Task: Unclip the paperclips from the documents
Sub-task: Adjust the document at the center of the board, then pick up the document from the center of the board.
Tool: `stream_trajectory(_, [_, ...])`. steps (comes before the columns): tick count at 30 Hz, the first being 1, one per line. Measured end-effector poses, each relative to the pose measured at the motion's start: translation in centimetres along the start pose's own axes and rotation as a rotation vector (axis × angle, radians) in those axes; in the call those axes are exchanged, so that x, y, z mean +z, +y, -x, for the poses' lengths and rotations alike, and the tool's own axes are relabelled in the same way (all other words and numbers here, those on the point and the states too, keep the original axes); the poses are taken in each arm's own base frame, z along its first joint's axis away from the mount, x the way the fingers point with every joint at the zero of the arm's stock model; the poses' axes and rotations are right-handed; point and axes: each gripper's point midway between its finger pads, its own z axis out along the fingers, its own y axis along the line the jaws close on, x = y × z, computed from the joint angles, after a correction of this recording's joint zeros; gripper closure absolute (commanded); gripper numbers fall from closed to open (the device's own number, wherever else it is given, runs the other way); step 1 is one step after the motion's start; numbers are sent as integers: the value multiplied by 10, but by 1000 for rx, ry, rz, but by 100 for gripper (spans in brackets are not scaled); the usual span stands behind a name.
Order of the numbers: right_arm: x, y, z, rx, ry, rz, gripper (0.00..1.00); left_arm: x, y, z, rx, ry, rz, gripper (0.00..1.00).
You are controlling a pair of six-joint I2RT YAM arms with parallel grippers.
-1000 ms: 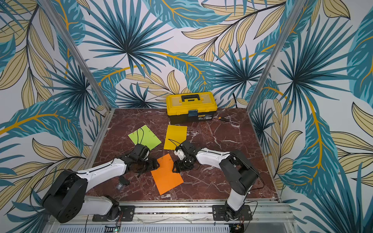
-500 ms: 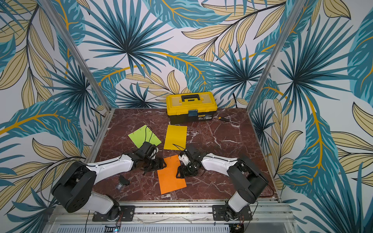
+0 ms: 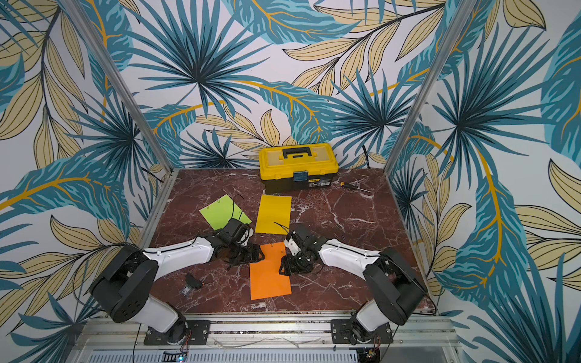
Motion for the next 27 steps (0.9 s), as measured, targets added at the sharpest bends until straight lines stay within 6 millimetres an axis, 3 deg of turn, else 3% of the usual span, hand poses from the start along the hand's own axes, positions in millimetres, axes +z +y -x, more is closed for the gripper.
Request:
stream_trajectory(6, [-10, -10, 34, 48, -61, -28, 38, -5, 13, 1, -7, -5, 53, 30])
stream_trajectory(12, [-2, -9, 59, 65, -68, -36, 39, -9, 18, 7, -14, -13, 80, 35])
stream_trajectory(18, [14, -18, 53, 101, -17, -53, 39, -6, 12, 16, -8, -14, 76, 37])
stream_trajectory(27, [16, -12, 54, 119, -22, -16, 39, 5, 8, 16, -2, 9, 72, 42])
